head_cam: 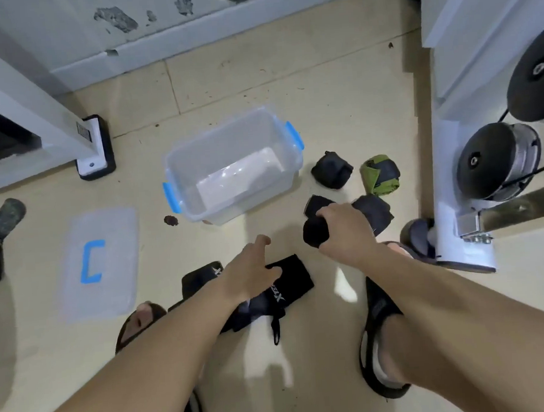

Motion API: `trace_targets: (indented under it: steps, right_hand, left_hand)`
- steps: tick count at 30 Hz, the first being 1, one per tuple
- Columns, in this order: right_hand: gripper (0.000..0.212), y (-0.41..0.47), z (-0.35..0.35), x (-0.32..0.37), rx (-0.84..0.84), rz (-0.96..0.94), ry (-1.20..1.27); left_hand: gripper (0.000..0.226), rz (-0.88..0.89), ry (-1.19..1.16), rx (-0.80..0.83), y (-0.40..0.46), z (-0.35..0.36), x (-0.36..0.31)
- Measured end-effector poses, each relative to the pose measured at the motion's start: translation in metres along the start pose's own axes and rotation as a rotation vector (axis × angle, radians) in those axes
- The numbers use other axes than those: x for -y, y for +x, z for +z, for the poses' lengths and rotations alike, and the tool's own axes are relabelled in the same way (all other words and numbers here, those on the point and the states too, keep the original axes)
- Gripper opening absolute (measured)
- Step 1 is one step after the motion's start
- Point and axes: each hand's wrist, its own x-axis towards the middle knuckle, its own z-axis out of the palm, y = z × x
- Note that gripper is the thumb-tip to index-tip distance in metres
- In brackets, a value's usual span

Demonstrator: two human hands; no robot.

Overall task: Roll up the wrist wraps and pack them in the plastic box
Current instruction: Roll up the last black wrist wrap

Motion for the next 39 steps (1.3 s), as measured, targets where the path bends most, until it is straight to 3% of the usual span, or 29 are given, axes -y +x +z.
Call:
trace_targets:
  steps: [2,5,8,13,16,18,20,22,25,32,36,39]
  right_hand:
    - [0.046,0.008,0.022,-0.005,0.005,-0.061,-0.185]
    - [0.047,0.016,0.044,-0.009,0.041,-0.098,-0.276]
    - [0.048,0.02,0.058,-0.01,0.056,-0.093,-0.394]
    - [0.053,0.017,0.072,-0.012,-0.161,-0.112,-0.42]
    - [0.056,0.011,0.071,0.004,-0.24,-0.297,-0.4]
    - [0.053,0.009,0.078,0.025,-0.147,-0.407,-0.324]
    - [0.053,0.006,0.093,0.044,0.066,-0.433,-0.265]
    - [0.055,0.0,0.107,0.057,0.217,-0.424,-0.269]
    - [0.048,-0.009,0.119,0.069,0.237,-0.389,-0.34]
    - [0.036,-0.018,0.088,0.081,0.318,-0.27,-0.23]
    - [0.036,-0.03,0.033,0.1,0.379,-0.261,-0.026]
    - [0.015,-0.046,-0.021,0.121,0.333,-0.295,0.031]
  left_hand:
    - [0.069,-0.008,0.098,0.026,0.008,0.016,0.015]
    - [0.078,0.006,0.212,0.032,0.017,0.033,0.032]
    - [0.073,0.047,0.263,0.0,0.025,0.047,0.046]
    - [0.074,0.181,0.525,-0.135,0.026,0.063,0.07]
    - [0.078,0.141,0.603,-0.12,0.021,0.057,0.081]
    - [0.081,0.091,0.648,-0.076,0.018,0.048,0.087]
    - [0.073,0.069,0.677,-0.076,0.015,0.044,0.09]
    - [0.05,0.09,0.627,-0.109,0.012,0.043,0.094]
    - [0.017,0.118,0.498,-0.12,0.008,0.041,0.097]
    - [0.024,0.203,0.475,-0.011,-0.016,0.017,0.093]
    - [0.018,0.192,0.318,-0.141,-0.046,-0.01,0.081]
    - [0.017,0.107,0.248,-0.196,-0.071,-0.04,0.066]
